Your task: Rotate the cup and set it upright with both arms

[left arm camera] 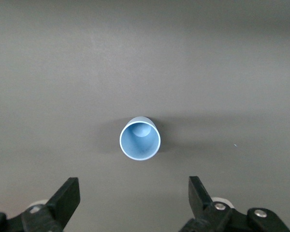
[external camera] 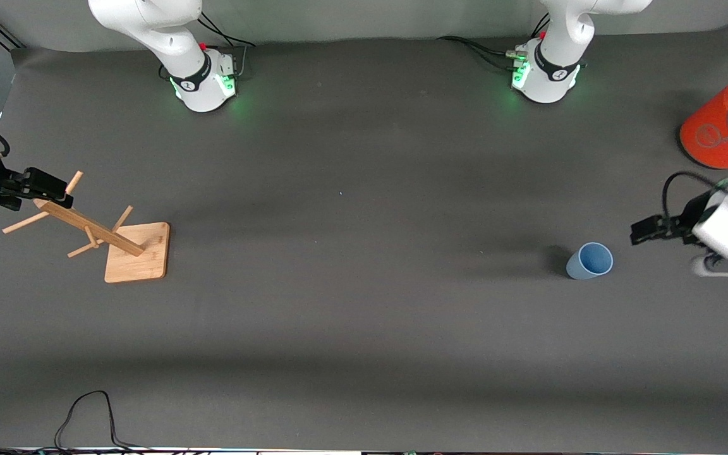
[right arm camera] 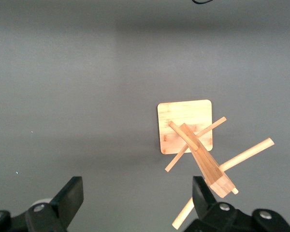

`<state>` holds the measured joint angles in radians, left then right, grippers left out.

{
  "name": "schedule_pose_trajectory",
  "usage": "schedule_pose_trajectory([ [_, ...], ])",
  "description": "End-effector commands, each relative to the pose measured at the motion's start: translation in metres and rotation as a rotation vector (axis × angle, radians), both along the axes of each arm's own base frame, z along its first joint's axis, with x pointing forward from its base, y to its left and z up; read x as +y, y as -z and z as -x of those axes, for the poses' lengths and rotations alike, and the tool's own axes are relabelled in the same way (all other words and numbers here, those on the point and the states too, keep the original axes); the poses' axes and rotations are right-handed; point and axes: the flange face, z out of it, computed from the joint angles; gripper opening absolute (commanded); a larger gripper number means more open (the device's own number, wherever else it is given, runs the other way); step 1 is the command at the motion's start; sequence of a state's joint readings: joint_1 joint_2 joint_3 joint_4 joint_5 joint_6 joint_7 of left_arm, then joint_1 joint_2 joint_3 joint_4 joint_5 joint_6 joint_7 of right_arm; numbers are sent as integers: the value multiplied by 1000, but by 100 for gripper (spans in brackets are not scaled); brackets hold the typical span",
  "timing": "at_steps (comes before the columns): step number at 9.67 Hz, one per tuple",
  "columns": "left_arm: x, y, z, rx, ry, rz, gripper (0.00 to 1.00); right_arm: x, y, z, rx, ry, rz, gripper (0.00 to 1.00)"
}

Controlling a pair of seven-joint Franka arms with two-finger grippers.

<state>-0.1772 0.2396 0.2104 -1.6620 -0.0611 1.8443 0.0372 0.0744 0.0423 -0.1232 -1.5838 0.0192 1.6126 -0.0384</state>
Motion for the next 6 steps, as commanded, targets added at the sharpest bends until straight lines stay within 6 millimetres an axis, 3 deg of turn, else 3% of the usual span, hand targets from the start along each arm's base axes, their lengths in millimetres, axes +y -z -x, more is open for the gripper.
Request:
schedule_pose_trajectory([
  [1, 4, 18, -8, 4, -9, -20, 100, 4, -5, 6, -10, 40, -1, 100],
  [3, 3, 24, -11, 5, -3, -26, 100, 6, -6, 6, -12, 37, 3, 100],
  [4, -2, 10, -9, -4, -4, -23, 100, 6, -7, 7, -14, 35, 5, 100],
  [6, -1, -54, 10, -40, -6, -3, 100, 6, -6, 6, -11, 25, 6, 100],
])
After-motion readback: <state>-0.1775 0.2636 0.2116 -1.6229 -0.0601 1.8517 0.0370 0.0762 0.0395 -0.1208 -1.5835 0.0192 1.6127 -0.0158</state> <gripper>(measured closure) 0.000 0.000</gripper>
